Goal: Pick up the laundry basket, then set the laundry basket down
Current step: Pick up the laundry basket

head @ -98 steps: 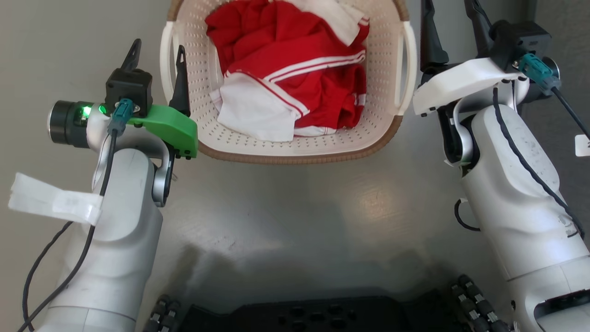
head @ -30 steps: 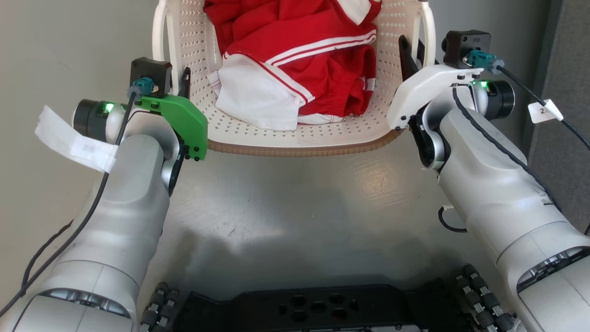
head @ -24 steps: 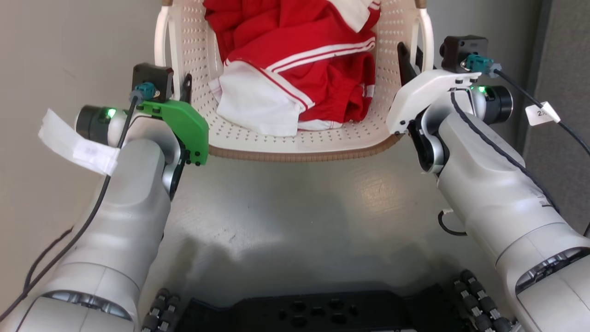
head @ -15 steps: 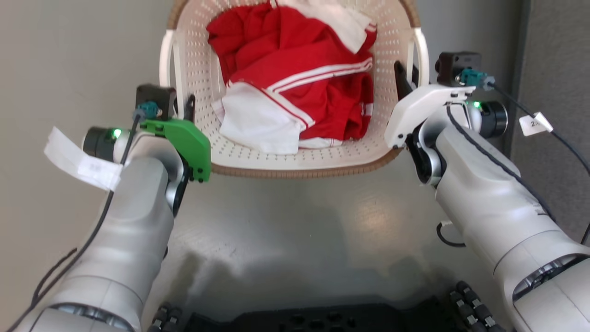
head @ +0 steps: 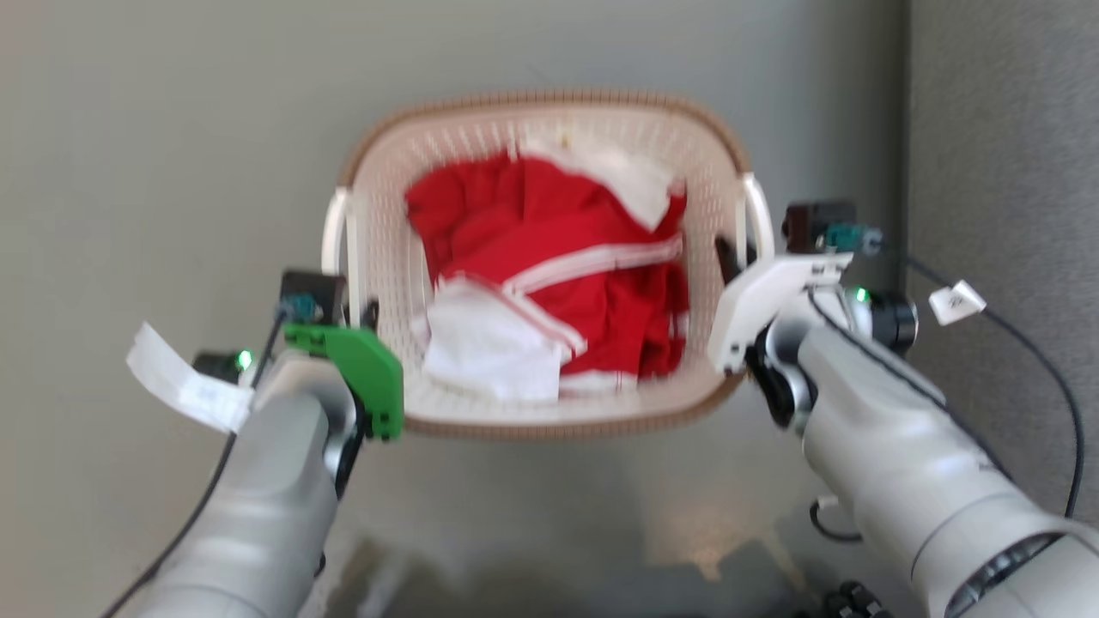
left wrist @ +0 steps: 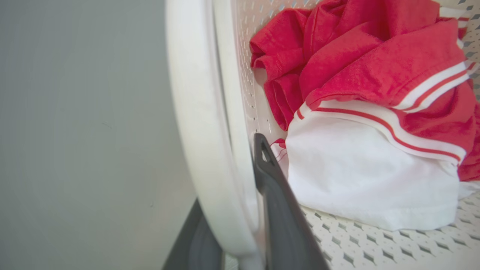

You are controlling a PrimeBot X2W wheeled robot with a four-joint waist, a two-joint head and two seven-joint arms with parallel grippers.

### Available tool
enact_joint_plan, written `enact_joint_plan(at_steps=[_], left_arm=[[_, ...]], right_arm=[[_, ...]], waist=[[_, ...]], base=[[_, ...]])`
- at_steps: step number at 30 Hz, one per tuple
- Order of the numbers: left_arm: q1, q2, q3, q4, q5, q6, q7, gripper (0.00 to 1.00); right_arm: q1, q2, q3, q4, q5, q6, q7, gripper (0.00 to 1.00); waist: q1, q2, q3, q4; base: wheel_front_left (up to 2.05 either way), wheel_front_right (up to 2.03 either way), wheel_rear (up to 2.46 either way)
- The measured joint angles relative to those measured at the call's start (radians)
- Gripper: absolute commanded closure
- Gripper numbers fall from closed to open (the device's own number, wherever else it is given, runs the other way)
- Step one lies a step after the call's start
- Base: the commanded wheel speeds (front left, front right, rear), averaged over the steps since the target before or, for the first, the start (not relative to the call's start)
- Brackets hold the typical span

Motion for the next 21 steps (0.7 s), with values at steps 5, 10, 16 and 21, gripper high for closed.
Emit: enact_joint_plan(at_steps=[5, 10, 16, 21], left_arm=[[0.058, -0.001, -0.021, 0.01, -0.04, -0.009, 0.03, 1.0], [0.101, -0.002, -0.035, 0.01, -0.056, -0.009, 0.043, 1.0], [0.157, -0.001, -0.054, 0.008, -0.089, -0.01, 0.052, 1.0], [0.204, 0.001, -0.073, 0.008, -0.101, -0.01, 0.06, 1.0]], right_arm=[[0.057, 0.002, 0.029, 0.017, 0.032, 0.015, 0.054, 1.0], [0.095, 0.002, 0.053, 0.018, 0.057, 0.023, 0.083, 1.0], [0.144, 0.002, 0.08, 0.015, 0.077, 0.023, 0.099, 1.0], [0.191, 0.002, 0.103, 0.01, 0.106, 0.026, 0.101, 1.0]], waist=[[0.0, 0.0, -0.069, -0.001], [0.0, 0.0, -0.139, 0.002], [0.0, 0.0, -0.224, 0.007], [-0.0001, 0.0, -0.295, 0.011]], base=[[0.0, 0.0, 0.0], [0.0, 0.0, 0.0], [0.0, 0.0, 0.0], [0.0, 0.0, 0.0]])
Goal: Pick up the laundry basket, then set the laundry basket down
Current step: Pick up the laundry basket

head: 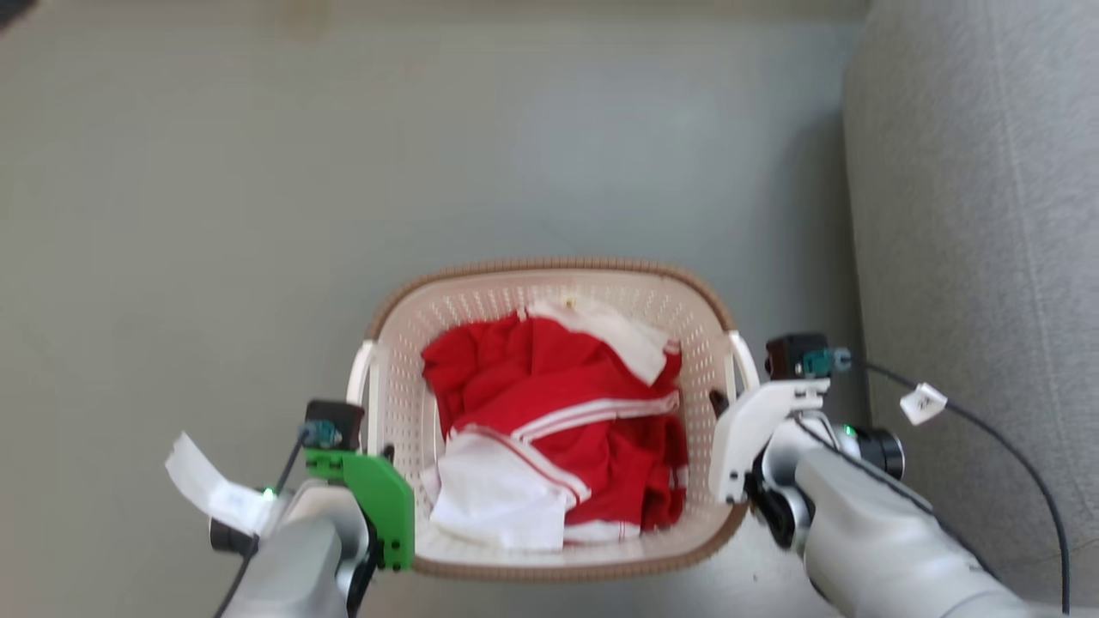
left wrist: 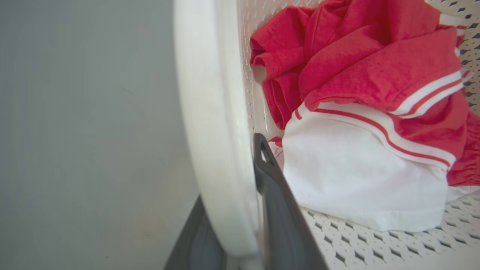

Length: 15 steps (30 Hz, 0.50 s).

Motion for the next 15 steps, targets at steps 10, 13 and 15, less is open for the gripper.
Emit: enact_joint_plan(at_steps=[10, 13, 15], left_arm=[[0.106, 0.006, -0.033, 0.003, -0.023, 0.0, 0.019, 1.0], [0.15, 0.006, -0.045, 0.005, -0.044, 0.0, 0.033, 1.0], [0.172, 0.007, -0.051, 0.006, -0.052, 0.0, 0.041, 1.0]], right_arm=[[0.12, -0.003, 0.057, -0.018, 0.054, 0.005, 0.02, 1.0], [0.164, -0.004, 0.08, -0.023, 0.071, 0.003, 0.027, 1.0], [0.184, -0.004, 0.089, -0.026, 0.078, 0.003, 0.031, 1.0]], waist=[[0.0, 0.0, -0.157, 0.001], [0.0, 0.0, -0.214, 0.0], [0.0, 0.0, -0.242, -0.001]], base=[[0.0, 0.0, 0.0], [0.0, 0.0, 0.0], [0.0, 0.0, 0.0]])
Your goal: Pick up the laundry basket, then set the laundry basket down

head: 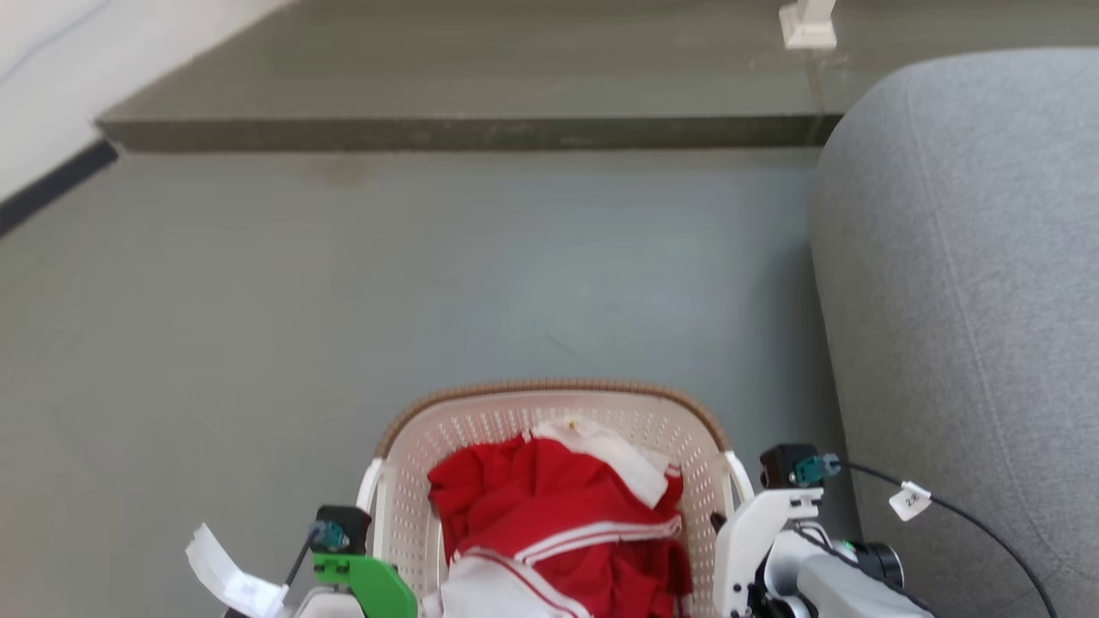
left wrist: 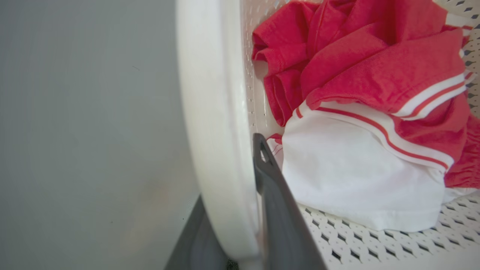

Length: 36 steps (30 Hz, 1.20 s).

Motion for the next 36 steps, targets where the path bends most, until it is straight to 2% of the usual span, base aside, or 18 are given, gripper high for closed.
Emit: enact_joint_plan(at_steps=[12, 36], left_arm=[[0.02, 0.007, -0.033, -0.006, -0.011, 0.007, 0.052, 1.0], [0.02, 0.012, -0.064, -0.032, -0.033, 0.034, 0.091, 1.0]], right_arm=[[0.02, -0.004, 0.041, -0.018, 0.035, -0.027, 0.035, 1.0], [0.016, -0.011, 0.087, -0.024, 0.081, -0.05, 0.052, 1.0]], waist=[[0.0, 0.0, -0.103, -0.006], [0.0, 0.0, -0.098, -0.006]], base=[[0.0, 0.0, 0.0], [0.0, 0.0, 0.0]])
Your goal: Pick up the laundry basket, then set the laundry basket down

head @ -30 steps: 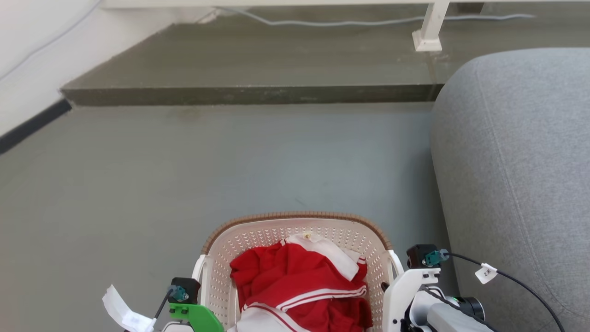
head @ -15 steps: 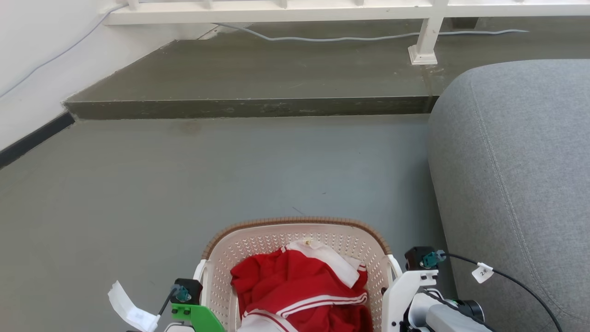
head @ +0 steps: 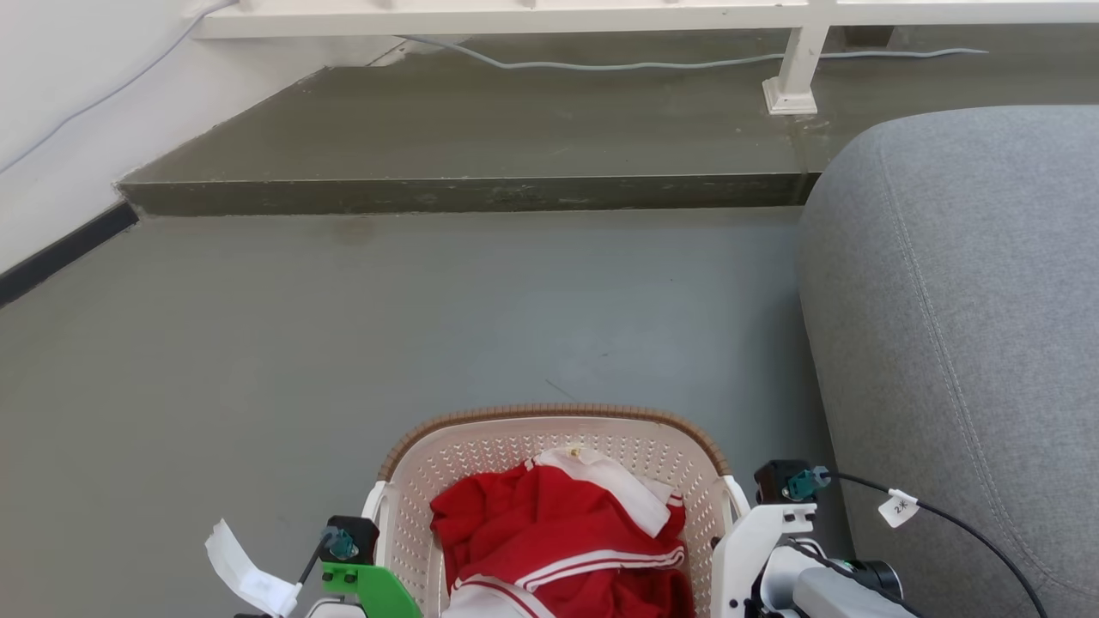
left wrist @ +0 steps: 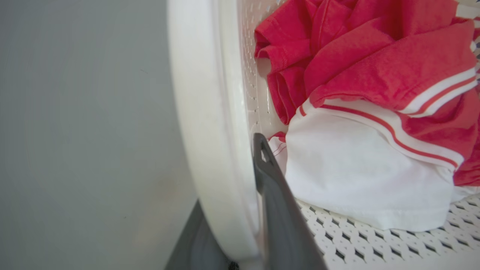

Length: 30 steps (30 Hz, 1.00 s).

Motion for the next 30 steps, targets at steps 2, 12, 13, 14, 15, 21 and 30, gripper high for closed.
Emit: enact_joint_plan(at_steps=[2, 12, 13, 14, 15, 21, 30], left_arm=[[0.0, 0.0, -0.003, -0.002, -0.006, 0.002, 0.0, 1.0], [0.0, 0.002, -0.018, -0.005, -0.028, 0.012, 0.0, 1.0], [0.0, 0.002, -0.018, -0.006, -0.028, 0.014, 0.0, 1.0], [-0.001, 0.002, -0.019, -0.006, -0.028, 0.019, 0.0, 1.0], [-0.002, 0.002, -0.019, -0.007, -0.029, 0.02, 0.0, 1.0], [-0.014, 0.004, -0.021, -0.01, -0.036, 0.023, 0.0, 1.0], [-0.065, 0.005, -0.024, -0.016, -0.037, 0.038, 0.0, 1.0]], right_arm=[[0.0, 0.0, 0.003, 0.0, 0.003, -0.001, -0.001, 1.0], [-0.007, -0.002, 0.016, 0.0, 0.02, -0.002, -0.002, 1.0], [-0.01, -0.002, 0.018, 0.0, 0.021, -0.003, -0.002, 1.0], [-0.014, -0.003, 0.02, 0.0, 0.024, -0.003, -0.002, 1.0], [-0.019, -0.003, 0.022, 0.0, 0.025, -0.008, -0.002, 1.0], [-0.035, -0.004, 0.031, 0.001, 0.027, -0.009, -0.006, 1.0], [-0.088, -0.007, 0.036, 0.002, 0.035, -0.01, -0.012, 1.0]], waist=[[0.0, 0.0, 0.002, 0.0], [0.0, 0.0, 0.015, 0.0], [0.0, 0.0, 0.018, -0.001], [0.0, 0.0, 0.022, -0.001], [0.0, 0.0, 0.025, -0.001], [0.0, 0.0, 0.049, -0.003], [0.0, 0.0, 0.102, -0.005]], base=[[0.0, 0.0, 0.0], [0.0, 0.0, 0.0], [0.0, 0.0, 0.0], [0.0, 0.0, 0.0], [0.0, 0.0, 0.0], [0.0, 0.0, 0.0], [0.0, 0.0, 0.0]])
